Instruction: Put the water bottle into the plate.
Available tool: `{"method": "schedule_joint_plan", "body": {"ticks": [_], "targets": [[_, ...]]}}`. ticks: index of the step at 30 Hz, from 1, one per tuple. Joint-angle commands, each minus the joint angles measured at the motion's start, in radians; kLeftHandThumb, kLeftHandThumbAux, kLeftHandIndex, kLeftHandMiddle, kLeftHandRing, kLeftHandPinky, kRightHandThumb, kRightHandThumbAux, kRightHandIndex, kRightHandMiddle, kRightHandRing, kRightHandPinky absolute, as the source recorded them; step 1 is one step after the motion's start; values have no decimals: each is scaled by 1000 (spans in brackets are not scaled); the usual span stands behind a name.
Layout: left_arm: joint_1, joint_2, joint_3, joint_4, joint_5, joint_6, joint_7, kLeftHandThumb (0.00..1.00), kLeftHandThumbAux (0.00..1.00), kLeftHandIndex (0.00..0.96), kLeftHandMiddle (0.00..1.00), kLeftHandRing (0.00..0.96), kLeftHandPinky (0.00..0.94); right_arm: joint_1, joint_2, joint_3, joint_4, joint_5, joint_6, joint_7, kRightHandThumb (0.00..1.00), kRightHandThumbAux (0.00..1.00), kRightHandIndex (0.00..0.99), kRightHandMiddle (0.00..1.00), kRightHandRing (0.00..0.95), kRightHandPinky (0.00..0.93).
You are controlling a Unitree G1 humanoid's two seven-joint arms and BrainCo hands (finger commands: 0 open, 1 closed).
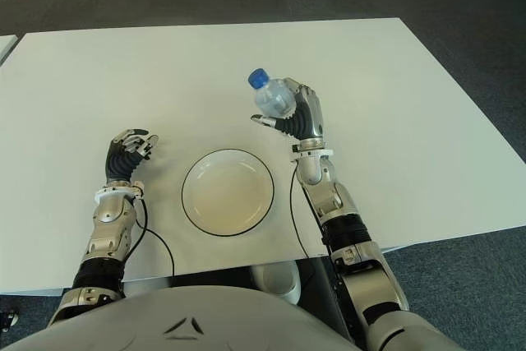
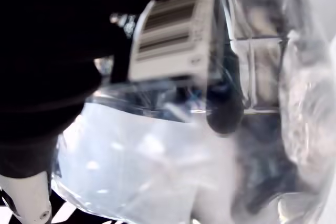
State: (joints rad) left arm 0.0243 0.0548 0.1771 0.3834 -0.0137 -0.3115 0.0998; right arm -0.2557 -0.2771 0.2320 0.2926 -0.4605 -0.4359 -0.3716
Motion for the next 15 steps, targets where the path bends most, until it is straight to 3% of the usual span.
{"method": "schedule_joint_plan", "body": {"ticks": [1,8,15], "targets": [[11,-9,-2,-9,-13,14,-7,710,712,437,691,673,659,21,-13,21,1,25,-77,82,718,712,441,861,860,865],[15,-10,-5,-16,-15,16,-9,710,711,437,692,679,665,13,-76,78,6,5,-189,230,722,710,442,864,869,869],[17,-9,-6,-13,-13,15,-9,710,711,437,693,679,663,12,-107,122,-44,36,-221,399,724,709,442,864,874,873]]}}
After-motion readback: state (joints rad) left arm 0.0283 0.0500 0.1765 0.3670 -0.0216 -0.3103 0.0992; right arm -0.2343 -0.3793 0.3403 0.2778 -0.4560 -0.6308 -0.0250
